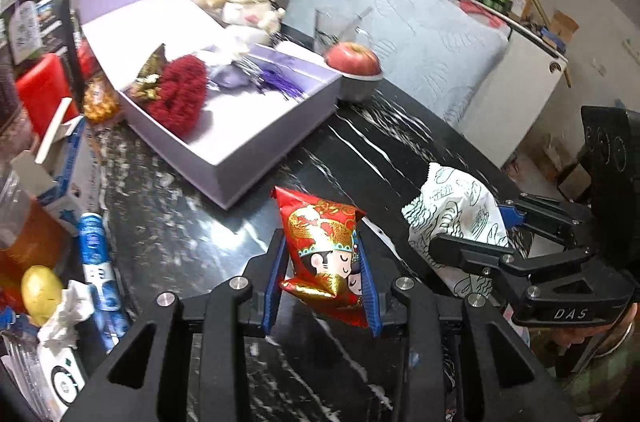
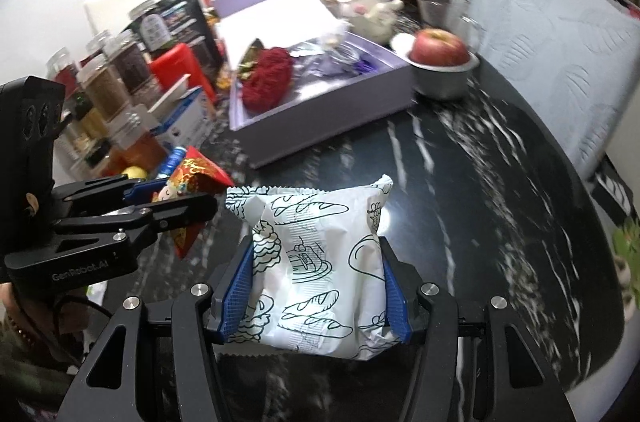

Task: Organize soft objects
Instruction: 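Lift and carry the bread bag and candy packet with both tools toward the gift box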

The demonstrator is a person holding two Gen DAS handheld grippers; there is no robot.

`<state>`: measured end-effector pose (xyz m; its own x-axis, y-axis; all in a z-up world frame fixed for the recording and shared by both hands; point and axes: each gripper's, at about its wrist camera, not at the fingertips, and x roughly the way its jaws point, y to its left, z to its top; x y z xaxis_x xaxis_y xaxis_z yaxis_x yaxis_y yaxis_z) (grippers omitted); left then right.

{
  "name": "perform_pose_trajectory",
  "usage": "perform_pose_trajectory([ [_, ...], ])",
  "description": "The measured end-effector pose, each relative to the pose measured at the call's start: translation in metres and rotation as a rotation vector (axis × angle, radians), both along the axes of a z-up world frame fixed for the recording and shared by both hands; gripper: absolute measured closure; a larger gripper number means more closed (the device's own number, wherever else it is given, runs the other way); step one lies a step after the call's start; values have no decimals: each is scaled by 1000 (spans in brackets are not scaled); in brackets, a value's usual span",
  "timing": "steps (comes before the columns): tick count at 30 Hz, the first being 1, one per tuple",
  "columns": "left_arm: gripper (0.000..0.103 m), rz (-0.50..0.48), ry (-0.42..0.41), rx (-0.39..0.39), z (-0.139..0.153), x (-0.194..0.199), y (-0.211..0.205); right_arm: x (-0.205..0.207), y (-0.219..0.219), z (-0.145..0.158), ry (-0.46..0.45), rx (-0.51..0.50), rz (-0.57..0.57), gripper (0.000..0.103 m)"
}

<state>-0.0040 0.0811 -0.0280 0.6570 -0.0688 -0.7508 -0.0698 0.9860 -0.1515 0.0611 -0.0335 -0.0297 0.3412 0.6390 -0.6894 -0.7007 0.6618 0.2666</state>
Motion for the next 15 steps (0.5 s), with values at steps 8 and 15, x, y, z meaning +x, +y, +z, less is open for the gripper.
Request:
perform_pose_trajectory([
  [8, 70, 69, -71, 16, 25, -8, 28, 4, 31, 23, -42, 27, 88, 46],
  [15, 70, 90, -127, 45, 50, 1, 47, 19, 56, 53, -98, 57, 134, 46],
])
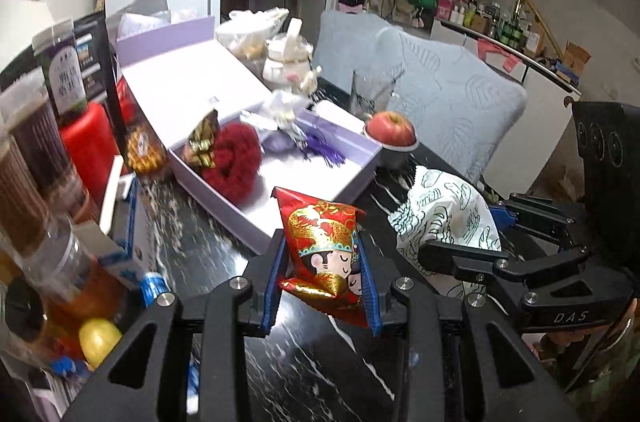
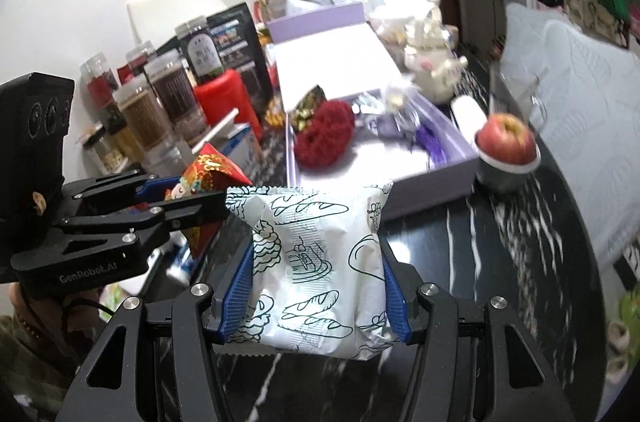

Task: Organize soft objects
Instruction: 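Lift and carry the bread bag and candy packet with both tools toward the gift box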

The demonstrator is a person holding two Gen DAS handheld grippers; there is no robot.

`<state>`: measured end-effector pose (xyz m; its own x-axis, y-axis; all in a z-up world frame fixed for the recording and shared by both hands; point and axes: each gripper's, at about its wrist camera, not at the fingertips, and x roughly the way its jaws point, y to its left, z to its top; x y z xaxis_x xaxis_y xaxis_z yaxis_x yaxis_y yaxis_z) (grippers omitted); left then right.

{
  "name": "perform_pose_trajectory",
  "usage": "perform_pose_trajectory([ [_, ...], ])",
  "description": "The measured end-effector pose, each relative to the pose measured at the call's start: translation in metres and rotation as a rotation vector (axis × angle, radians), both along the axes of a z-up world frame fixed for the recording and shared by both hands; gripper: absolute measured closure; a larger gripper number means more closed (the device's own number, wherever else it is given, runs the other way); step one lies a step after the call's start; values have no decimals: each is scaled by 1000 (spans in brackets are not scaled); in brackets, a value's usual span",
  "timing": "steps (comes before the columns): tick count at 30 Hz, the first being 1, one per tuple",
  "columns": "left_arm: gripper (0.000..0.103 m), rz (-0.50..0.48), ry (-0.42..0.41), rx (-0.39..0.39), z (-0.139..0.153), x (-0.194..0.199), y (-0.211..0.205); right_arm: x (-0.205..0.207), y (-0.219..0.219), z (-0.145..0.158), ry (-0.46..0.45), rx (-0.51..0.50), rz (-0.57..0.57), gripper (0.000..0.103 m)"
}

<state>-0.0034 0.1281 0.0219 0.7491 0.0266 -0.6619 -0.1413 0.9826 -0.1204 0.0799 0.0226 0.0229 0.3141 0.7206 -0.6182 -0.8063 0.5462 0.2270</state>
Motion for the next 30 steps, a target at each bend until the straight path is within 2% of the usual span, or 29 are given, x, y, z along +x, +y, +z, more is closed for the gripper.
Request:
perform_pose_trajectory([
  [11, 70, 8, -53, 51, 29, 30, 23, 40, 33, 33, -44, 37, 30, 46],
  [22, 70, 14, -92, 100, 54, 78, 52, 90, 66, 59, -90, 35, 34, 46],
  [26, 70, 20, -96, 121, 60, 96, 64, 111, 83, 63, -100, 30, 31, 46],
  [30, 70, 21, -77, 107, 56, 116, 77, 132, 98, 58, -75, 22, 33, 46],
])
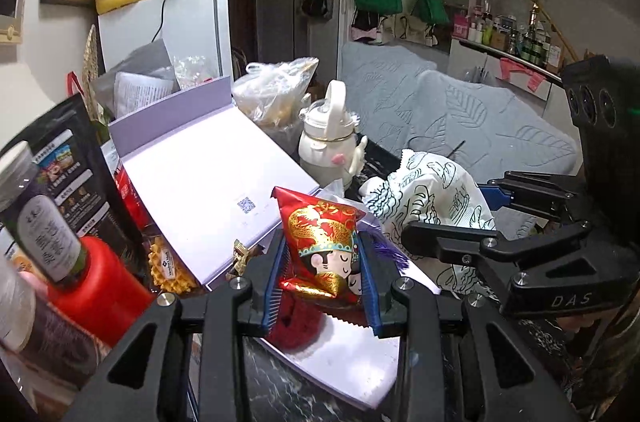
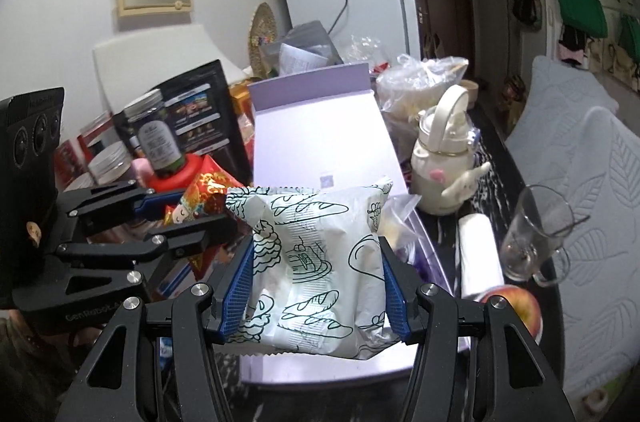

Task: Organize soft objects
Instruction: 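Lift and carry the bread bag and candy packet with both tools toward the gift box, then lower the bread bag and candy packet with both tools into the gift box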

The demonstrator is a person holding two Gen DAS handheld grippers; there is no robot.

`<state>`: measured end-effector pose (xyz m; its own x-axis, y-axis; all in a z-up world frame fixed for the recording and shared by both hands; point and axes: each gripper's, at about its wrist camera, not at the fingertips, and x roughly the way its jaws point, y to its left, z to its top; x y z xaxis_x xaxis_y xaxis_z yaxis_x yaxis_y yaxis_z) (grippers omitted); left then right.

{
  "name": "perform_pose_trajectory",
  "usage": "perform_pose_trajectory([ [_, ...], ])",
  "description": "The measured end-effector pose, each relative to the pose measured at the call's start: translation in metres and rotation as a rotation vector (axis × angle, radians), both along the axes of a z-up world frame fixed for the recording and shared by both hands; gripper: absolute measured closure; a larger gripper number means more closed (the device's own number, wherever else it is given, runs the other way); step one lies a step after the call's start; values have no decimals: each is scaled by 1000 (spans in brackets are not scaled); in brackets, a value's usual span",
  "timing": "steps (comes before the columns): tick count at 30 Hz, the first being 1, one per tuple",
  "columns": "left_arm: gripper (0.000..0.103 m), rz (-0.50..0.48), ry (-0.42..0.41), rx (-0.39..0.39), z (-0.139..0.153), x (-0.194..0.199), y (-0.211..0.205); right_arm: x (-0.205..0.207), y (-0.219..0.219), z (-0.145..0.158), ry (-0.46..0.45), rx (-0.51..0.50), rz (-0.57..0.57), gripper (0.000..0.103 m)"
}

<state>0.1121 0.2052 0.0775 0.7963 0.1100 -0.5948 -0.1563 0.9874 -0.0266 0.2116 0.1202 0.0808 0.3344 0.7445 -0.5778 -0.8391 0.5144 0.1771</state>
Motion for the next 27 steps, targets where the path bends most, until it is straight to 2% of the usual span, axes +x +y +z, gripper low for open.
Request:
perform_pose_trajectory([
  [10, 70, 12, 92, -59, -43, 44, 29, 34, 20, -34, 50, -50, -17, 46],
  [16, 70, 1, 153, -70, -70, 59, 29, 44, 22, -60, 83, -95, -35, 46],
  [27, 70, -23, 241, -103, -103, 71, 20, 53, 11, -105, 153, -160, -72, 46],
])
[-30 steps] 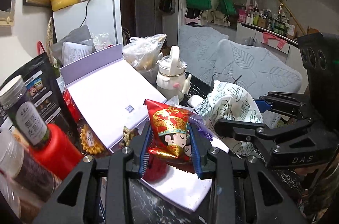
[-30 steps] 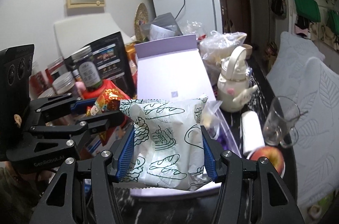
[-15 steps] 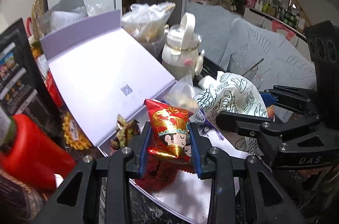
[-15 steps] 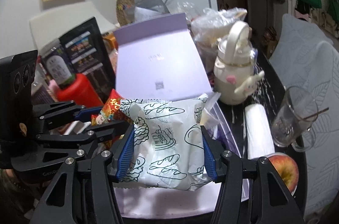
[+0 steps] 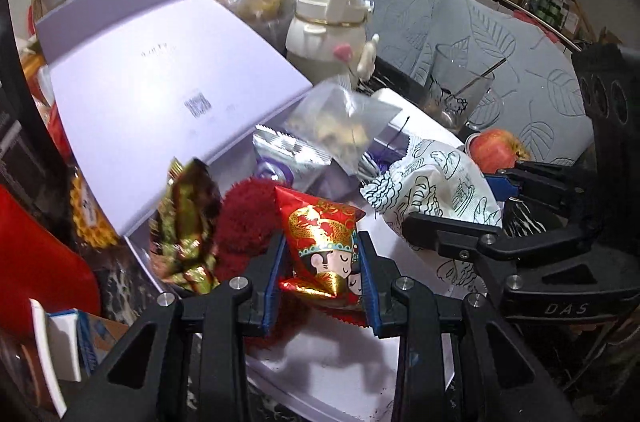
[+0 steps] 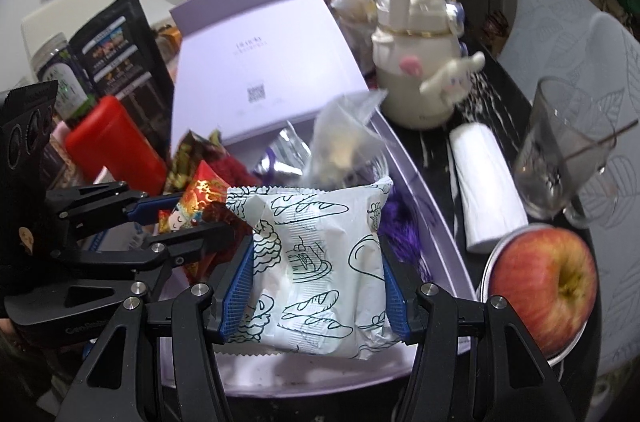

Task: Organize soft objects
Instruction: 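Lower the bread bag and candy packet with both tools into the gift box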

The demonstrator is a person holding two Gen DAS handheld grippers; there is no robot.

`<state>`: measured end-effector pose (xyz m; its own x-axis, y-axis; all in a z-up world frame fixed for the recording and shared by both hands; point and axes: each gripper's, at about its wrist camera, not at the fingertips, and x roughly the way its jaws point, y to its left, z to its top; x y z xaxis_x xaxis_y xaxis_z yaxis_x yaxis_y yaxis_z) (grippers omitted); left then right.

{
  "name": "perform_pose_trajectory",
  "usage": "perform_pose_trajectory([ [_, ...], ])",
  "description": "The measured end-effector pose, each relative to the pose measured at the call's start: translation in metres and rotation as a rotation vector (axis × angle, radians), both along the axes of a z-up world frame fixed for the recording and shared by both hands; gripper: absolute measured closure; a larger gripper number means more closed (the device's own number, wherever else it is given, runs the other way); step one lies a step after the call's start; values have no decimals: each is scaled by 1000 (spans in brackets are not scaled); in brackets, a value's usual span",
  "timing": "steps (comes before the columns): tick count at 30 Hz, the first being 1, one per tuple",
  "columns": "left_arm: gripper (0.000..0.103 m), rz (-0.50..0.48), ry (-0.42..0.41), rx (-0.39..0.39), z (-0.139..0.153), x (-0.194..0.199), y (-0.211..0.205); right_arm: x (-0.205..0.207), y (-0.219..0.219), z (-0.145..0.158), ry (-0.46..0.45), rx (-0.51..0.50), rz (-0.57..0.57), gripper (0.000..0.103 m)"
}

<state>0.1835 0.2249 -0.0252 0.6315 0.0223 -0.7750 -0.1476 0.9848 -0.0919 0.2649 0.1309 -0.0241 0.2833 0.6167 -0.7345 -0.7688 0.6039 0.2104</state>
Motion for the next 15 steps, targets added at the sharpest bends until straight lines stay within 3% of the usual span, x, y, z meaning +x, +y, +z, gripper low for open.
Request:
perform_pose_trajectory([
  [15, 70, 20, 95, -33, -37, 20, 2, 12, 7, -24, 41, -55, -19, 46],
])
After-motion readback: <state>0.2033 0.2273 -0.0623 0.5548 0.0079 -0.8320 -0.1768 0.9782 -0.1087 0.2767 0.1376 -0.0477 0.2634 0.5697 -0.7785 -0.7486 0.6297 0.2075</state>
